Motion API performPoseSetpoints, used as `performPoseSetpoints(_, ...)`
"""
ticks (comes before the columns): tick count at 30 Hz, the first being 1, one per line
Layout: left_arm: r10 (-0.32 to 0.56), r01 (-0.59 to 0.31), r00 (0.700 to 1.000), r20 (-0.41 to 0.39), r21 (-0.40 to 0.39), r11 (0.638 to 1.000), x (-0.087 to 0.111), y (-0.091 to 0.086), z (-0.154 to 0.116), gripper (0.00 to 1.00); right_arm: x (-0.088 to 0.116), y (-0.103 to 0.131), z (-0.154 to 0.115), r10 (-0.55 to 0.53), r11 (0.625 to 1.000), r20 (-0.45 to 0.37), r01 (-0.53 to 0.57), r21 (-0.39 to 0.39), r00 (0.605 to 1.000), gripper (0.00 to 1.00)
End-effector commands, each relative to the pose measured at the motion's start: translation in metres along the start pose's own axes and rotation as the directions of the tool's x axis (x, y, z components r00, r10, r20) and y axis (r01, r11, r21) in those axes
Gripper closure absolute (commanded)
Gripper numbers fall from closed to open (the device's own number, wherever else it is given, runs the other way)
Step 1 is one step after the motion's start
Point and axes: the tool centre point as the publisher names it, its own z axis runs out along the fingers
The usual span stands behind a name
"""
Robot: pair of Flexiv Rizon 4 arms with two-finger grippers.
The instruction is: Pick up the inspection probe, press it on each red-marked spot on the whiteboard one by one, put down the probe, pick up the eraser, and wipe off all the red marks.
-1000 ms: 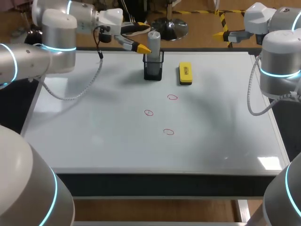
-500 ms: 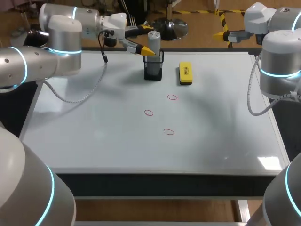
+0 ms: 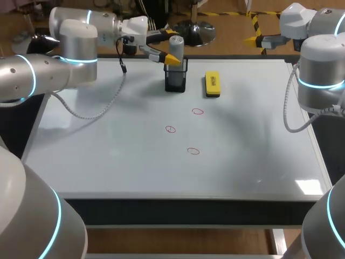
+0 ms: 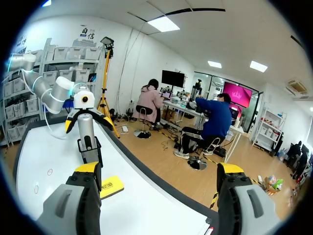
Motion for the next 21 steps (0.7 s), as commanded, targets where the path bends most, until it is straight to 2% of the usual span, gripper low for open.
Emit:
performPoseSetpoints(1,0.002,-0.002,1.000,0.004,-0.001,1.000,0.002,0.001,0.001,0.00,0.000,0.000,0.000,0.000,1.000,-0.001,0.000,0.001,1.000,0.00)
performPoseSetpoints(9,0.002,-0.002,1.000,-0.005,0.001,1.000,0.004,0.000,0.005,0.00,0.000,0.000,0.000,0.000,1.000,-0.001,0.000,0.001,1.000,0.00)
performPoseSetpoints(10,0.006,-0.006,1.000,-0.013,-0.002,1.000,0.004,0.000,0.006,0.13,0.000,0.000,0.000,0.000,1.000,-0.001,0.000,0.001,1.000,0.00)
performPoseSetpoints(11,0.007,-0.007,1.000,-0.016,-0.004,1.000,0.005,0.000,0.006,0.54,0.000,0.000,0.000,0.000,1.000,-0.001,0.000,0.001,1.000,0.00)
performPoseSetpoints(12,0.008,-0.008,1.000,-0.021,-0.006,1.000,0.006,0.001,0.005,0.71,0.000,0.000,0.000,0.000,1.000,-0.001,0.000,0.001,1.000,0.00)
performPoseSetpoints(13,0.012,-0.012,0.999,-0.034,-0.007,1.000,0.006,0.001,0.004,1.00,0.000,0.000,0.000,0.000,1.000,-0.001,0.000,0.001,1.000,0.00)
performPoseSetpoints(21,0.033,-0.035,0.996,-0.082,-0.023,0.999,0.015,0.000,0.006,1.00,0.000,0.000,0.000,0.000,1.000,-0.001,0.000,0.001,1.000,0.00)
